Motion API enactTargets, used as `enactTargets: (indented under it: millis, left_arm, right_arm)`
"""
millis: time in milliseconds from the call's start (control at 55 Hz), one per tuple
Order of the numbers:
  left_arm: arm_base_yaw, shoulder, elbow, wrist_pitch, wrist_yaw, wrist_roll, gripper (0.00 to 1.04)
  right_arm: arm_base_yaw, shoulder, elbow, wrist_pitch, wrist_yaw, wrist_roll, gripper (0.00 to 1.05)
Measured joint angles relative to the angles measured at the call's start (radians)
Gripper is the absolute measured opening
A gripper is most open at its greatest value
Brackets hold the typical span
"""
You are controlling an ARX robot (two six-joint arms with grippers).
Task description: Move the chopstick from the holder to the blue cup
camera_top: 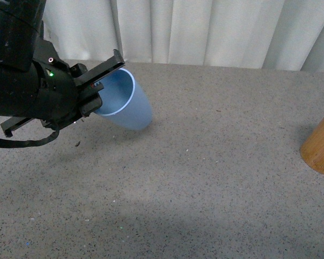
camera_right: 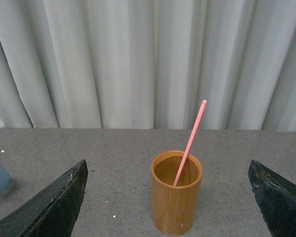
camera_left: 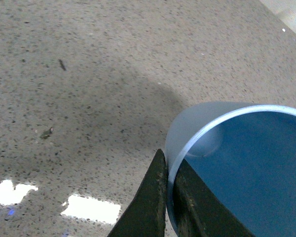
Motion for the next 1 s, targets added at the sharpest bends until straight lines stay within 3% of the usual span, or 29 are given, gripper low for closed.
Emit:
enactTargets:
  millis: [145, 545, 1000]
  left_arm:
    - [-0.046, -0.007, 0.009, -0.023, 0.008, 0.052, 0.04]
    - [-0.272, 0.054, 0.097, -0.093, 0.013, 0.171, 0.04]
    - [-0.294, 0.144, 0.18, -0.125, -0.04, 0.167, 0.04]
  right_arm:
    - [0.0, 0.0, 0.0, 0.0, 0.0, 0.0, 0.95]
    - [0.0, 0.0, 0.0, 0.0, 0.0, 0.0, 0.95]
    - [0.0, 0.0, 0.0, 0.0, 0.0, 0.0, 0.95]
